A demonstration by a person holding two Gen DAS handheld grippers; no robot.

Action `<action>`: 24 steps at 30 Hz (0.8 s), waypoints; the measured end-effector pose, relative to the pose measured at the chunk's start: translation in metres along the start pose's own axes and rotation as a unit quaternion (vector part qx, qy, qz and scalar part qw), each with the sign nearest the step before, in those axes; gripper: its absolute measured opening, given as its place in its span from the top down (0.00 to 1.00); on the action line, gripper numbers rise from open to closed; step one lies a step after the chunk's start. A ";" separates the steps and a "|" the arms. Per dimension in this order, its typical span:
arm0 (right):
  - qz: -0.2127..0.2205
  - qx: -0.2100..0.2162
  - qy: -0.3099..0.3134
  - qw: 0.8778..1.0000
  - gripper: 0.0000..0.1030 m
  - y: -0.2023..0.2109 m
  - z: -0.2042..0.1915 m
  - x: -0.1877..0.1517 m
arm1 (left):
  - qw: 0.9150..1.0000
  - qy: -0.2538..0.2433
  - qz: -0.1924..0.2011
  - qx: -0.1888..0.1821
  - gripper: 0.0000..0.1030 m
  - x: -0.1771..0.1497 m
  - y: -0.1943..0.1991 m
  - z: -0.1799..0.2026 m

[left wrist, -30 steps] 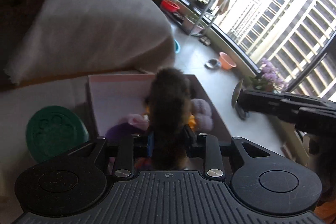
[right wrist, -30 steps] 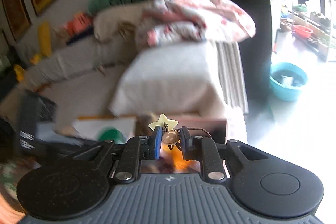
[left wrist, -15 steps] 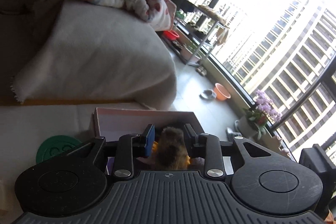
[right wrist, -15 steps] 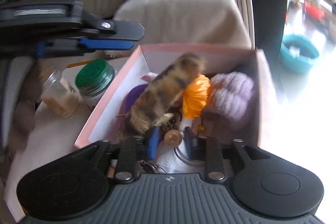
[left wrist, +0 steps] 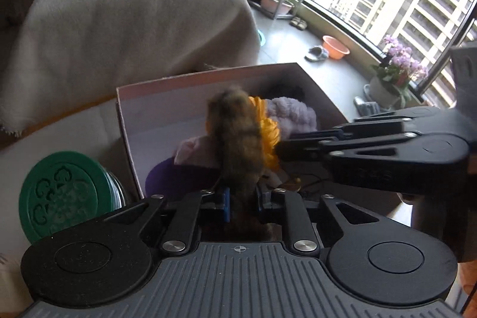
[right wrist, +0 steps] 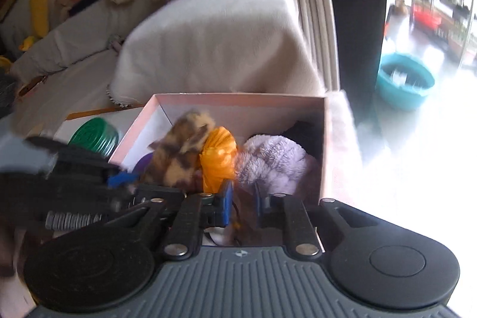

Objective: Organize soft objects

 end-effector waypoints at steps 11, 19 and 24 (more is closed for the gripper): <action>0.081 -0.003 -0.014 0.997 0.66 0.061 -0.004 -0.006 | 0.996 0.006 0.088 0.014 0.77 0.020 0.045 0.009; 0.155 -0.029 0.025 0.987 0.57 0.142 -0.028 -0.038 | 0.991 -0.012 0.132 0.027 0.77 -0.014 0.142 0.033; 0.144 -0.010 0.032 0.989 0.50 0.169 -0.047 -0.083 | 0.992 -0.033 0.084 0.094 0.77 -0.100 0.180 0.031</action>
Point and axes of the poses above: each gripper's, at about its wrist camera, not at the fingertips, and y roughly against the way its jaws point, z to its right, x to its top, the point moved 4 cm from there along -y, roughly the way its jaws point, and after that the axes turned 15 degrees about z, right-handed, at the moved point
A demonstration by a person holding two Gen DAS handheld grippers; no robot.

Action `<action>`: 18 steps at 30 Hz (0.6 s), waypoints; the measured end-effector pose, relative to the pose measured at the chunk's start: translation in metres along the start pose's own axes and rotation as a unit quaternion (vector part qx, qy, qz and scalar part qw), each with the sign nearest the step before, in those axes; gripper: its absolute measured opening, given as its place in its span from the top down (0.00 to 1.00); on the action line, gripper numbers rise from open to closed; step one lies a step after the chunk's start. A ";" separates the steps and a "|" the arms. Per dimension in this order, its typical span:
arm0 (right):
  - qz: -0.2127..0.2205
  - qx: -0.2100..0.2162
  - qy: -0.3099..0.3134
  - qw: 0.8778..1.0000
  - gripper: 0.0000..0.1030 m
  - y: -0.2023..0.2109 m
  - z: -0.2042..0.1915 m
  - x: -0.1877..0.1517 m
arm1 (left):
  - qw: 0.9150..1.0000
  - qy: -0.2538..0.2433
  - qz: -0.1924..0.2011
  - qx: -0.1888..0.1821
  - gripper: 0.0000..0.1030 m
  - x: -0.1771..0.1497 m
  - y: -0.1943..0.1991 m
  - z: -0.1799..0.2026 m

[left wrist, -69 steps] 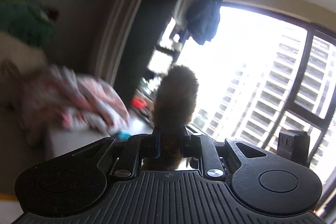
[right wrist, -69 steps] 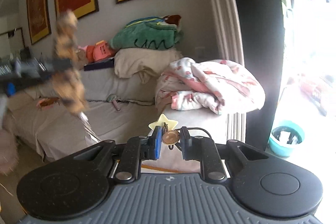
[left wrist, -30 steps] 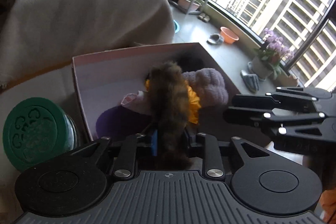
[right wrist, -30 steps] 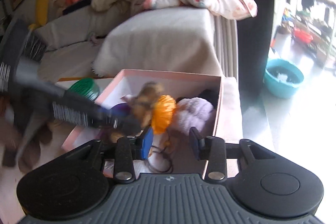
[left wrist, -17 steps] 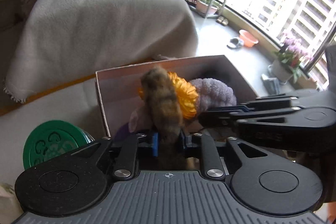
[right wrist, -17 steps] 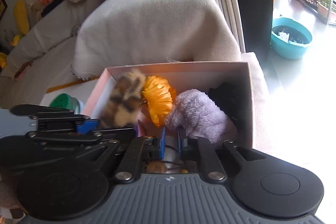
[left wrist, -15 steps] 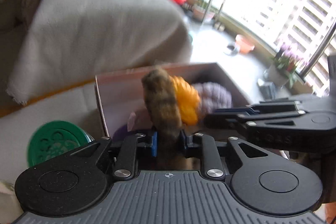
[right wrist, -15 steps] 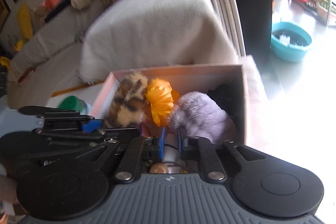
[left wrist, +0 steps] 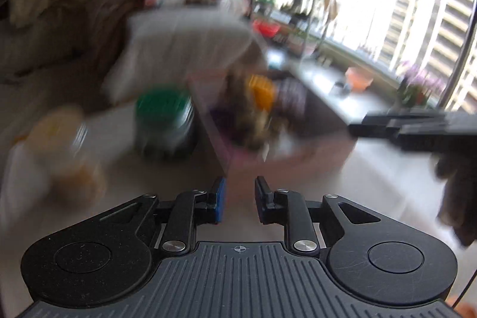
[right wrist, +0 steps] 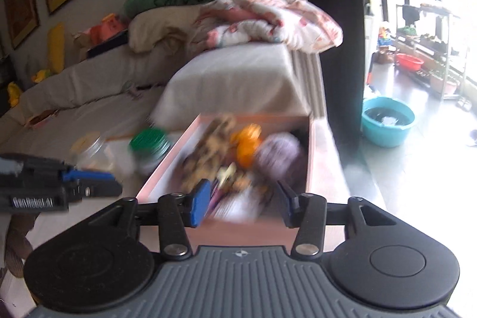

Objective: Organize soft objects

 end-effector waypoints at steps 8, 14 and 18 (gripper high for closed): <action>-0.068 -0.013 0.017 0.997 0.49 -0.013 -0.040 -0.075 | 0.992 0.072 -0.014 0.105 0.76 -0.084 0.020 -0.035; -0.065 -0.039 0.044 0.996 0.38 -0.017 -0.043 -0.092 | 0.993 0.073 0.020 0.088 0.36 -0.078 0.001 -0.010; -0.055 -0.061 0.066 0.994 0.29 -0.021 -0.039 -0.093 | 0.992 0.066 0.038 0.102 0.14 -0.078 -0.009 0.011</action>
Point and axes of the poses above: each gripper's, at about its wrist camera, not at the fingertips, and y roughly against the way its jaws point, z to its right, x to its top, the point moved 4 cm from there along -y, roughly the way its jaws point, and after that the axes turned 15 degrees about z, right-handed, at the moved point
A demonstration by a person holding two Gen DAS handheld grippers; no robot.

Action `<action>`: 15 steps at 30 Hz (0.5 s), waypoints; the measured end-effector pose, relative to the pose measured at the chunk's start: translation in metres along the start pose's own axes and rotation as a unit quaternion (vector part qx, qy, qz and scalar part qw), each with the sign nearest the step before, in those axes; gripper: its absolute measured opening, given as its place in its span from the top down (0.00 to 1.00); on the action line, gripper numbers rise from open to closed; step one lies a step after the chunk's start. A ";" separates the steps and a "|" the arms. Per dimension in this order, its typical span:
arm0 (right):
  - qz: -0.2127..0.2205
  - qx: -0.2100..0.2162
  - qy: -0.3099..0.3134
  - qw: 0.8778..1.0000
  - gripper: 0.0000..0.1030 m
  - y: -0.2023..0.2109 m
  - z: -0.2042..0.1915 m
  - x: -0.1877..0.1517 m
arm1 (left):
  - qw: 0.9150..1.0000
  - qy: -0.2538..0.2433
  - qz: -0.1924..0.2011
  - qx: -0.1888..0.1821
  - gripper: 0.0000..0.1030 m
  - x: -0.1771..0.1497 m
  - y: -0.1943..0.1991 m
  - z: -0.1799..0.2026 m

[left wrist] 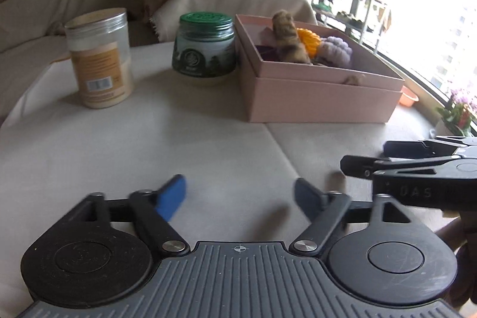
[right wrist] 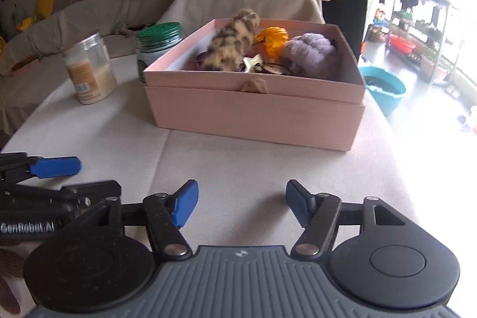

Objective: Organize soft objects

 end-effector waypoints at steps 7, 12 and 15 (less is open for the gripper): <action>0.003 -0.050 -0.007 0.999 0.00 -0.010 0.022 -0.004 | 0.999 0.008 0.027 0.040 0.14 -0.002 -0.006 0.007; 0.015 -0.063 -0.010 0.998 0.00 -0.007 0.023 -0.008 | 0.997 -0.014 0.025 0.066 0.14 -0.002 -0.013 0.013; 0.016 -0.066 -0.011 0.998 0.00 -0.006 0.024 -0.009 | 0.997 -0.017 0.025 0.067 0.13 -0.002 -0.014 0.013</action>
Point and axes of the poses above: each gripper's, at about its wrist camera, not at the fingertips, and y roughly against the way its jaws point, z to its right, x to its top, the point moved 4 cm from there along -y, roughly the way its jaws point, and after that the axes turned 15 degrees about z, right-handed, at the moved point
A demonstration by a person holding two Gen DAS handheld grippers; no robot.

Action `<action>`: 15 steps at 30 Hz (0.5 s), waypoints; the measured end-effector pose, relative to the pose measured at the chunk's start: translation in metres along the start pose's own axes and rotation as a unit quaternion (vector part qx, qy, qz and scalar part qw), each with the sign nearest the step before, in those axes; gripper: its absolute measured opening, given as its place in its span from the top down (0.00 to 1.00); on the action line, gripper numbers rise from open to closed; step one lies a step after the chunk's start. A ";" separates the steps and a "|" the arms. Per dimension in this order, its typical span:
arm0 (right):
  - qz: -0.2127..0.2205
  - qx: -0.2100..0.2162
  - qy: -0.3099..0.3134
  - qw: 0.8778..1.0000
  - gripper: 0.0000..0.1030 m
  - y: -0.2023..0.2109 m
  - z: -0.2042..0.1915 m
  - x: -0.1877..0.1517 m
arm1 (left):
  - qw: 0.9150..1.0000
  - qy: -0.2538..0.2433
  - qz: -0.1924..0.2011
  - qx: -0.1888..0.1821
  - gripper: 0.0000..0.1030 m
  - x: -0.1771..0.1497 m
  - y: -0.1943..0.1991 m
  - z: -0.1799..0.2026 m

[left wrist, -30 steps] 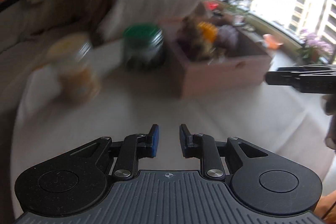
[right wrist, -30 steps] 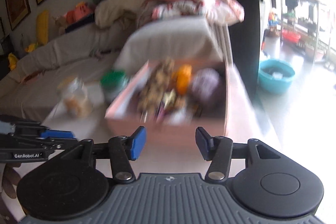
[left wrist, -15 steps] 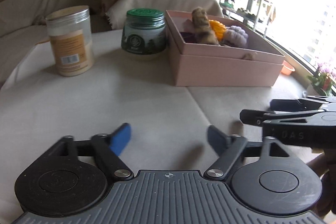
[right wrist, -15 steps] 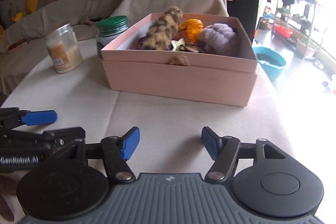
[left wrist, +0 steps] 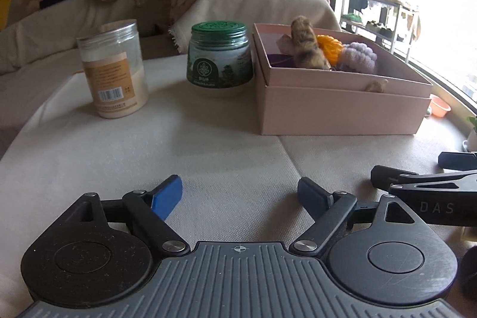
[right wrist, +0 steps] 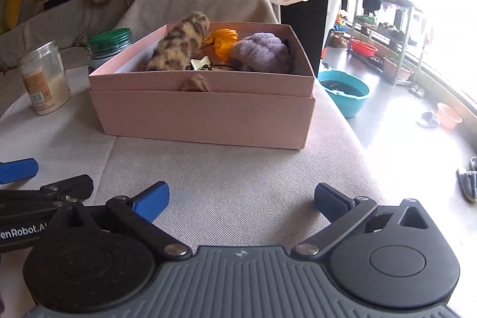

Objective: Organize soft objects

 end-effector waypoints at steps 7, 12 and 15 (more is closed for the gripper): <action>0.000 0.009 0.001 1.000 0.00 0.001 0.002 0.000 | 1.000 0.000 0.000 0.004 0.12 0.000 -0.004 0.001; 0.000 0.009 0.002 1.000 0.00 0.001 0.002 0.000 | 1.000 0.000 0.000 0.004 0.12 0.000 -0.004 0.001; 0.000 0.009 0.002 1.000 0.00 0.001 0.002 0.000 | 1.000 0.000 0.000 0.004 0.12 0.000 -0.004 0.001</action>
Point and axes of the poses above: each gripper's, at about its wrist camera, not at the fingertips, and y roughly against the way its jaws point, z to its right, x to its top, the point moved 4 cm from there along -y, roughly the way its jaws point, and after that the axes turned 15 degrees about z, right-handed, at the moved point
